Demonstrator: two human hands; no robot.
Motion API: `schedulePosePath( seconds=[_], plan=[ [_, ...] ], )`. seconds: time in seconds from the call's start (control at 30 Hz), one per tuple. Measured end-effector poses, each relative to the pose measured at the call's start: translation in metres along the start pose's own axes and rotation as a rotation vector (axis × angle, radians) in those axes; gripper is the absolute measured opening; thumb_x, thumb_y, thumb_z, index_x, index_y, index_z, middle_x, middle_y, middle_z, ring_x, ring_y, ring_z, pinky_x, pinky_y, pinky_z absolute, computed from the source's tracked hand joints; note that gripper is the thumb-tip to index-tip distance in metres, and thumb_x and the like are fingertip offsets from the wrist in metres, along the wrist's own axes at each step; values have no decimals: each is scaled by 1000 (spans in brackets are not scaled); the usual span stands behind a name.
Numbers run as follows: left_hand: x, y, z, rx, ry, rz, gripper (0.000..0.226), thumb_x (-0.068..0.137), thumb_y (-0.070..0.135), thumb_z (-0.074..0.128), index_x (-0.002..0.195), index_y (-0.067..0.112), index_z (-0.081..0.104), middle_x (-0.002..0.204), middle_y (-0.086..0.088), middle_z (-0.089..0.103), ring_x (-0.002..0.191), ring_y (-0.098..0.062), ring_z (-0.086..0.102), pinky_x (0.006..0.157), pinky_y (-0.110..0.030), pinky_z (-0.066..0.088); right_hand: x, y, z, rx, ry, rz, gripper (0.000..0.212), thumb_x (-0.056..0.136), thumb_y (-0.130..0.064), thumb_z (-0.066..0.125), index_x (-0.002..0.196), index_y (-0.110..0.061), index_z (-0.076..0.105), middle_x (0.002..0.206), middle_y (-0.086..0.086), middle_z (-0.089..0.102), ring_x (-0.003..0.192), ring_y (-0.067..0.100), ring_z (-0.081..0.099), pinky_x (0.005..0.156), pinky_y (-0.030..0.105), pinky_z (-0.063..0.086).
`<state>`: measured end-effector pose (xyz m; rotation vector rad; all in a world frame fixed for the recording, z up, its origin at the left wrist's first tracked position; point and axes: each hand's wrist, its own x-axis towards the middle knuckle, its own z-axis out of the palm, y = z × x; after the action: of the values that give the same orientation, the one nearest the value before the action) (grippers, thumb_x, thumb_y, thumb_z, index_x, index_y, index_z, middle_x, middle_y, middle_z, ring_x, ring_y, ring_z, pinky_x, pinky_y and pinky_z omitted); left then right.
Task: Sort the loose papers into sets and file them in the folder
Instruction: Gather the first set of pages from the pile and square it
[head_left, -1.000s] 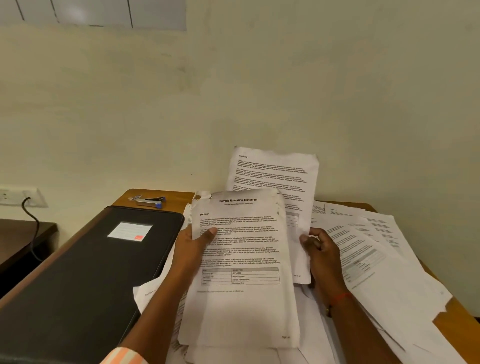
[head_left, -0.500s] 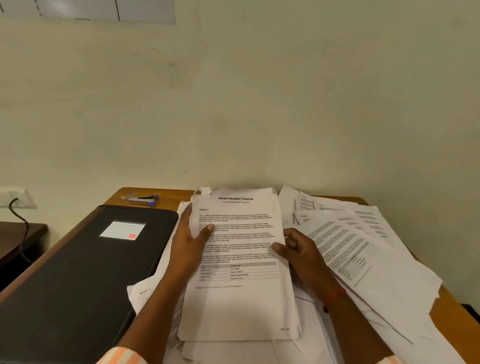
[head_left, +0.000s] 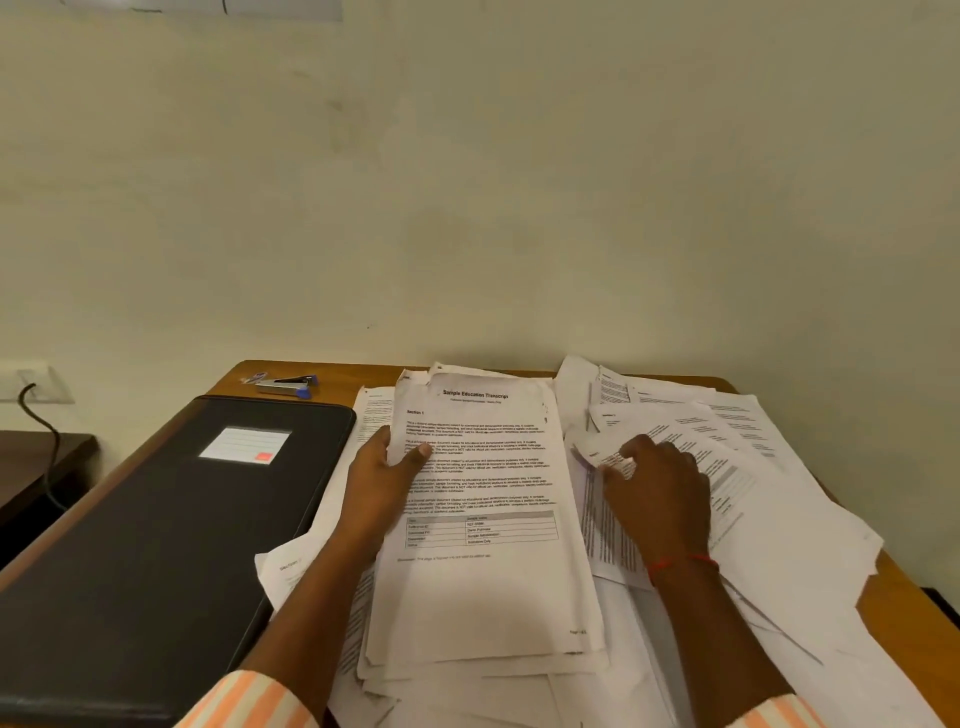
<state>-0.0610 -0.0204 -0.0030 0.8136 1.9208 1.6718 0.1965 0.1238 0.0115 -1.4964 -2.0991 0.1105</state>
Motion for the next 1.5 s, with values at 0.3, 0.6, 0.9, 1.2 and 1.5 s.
schedulePosePath(
  seconds=[0.3,0.6,0.9,1.2,1.5],
  plan=[
    [-1,-1,1,34,39,42,38,96,26,68,129,29,48,122,7,63,96,-15,70,75,-35,62,-3,0,7,181,-112,105,29,94,-11,59,121,-9,68,118,13,69,110,32,63,90,32,48],
    [-17,6,17,79,7,194,58,96,29,67,141,46,34,128,15,58,105,-12,67,76,-30,62,-42,-73,9,800,-211,-355,34,97,-19,65,131,-19,61,114,-11,68,105,-8,61,85,6,47],
    [-30,16,29,-52,-15,236,61,99,36,62,148,47,28,155,14,40,133,-13,50,106,-49,49,-62,-87,28,724,-416,-596,50,104,-24,51,152,-25,39,156,-13,38,144,-3,31,118,20,27],
    [-26,9,29,-145,-9,144,49,102,29,57,148,34,41,135,13,60,109,-11,67,82,-29,61,-68,-93,25,594,-359,-646,52,104,-30,50,153,-28,35,159,-19,27,147,-8,17,118,11,12],
    [-14,5,20,-70,15,120,37,96,34,67,132,35,56,120,12,69,106,-15,71,84,-43,62,-23,-50,-2,278,31,-15,85,80,-47,79,148,-13,39,151,14,39,141,33,34,112,51,33]
  ],
)
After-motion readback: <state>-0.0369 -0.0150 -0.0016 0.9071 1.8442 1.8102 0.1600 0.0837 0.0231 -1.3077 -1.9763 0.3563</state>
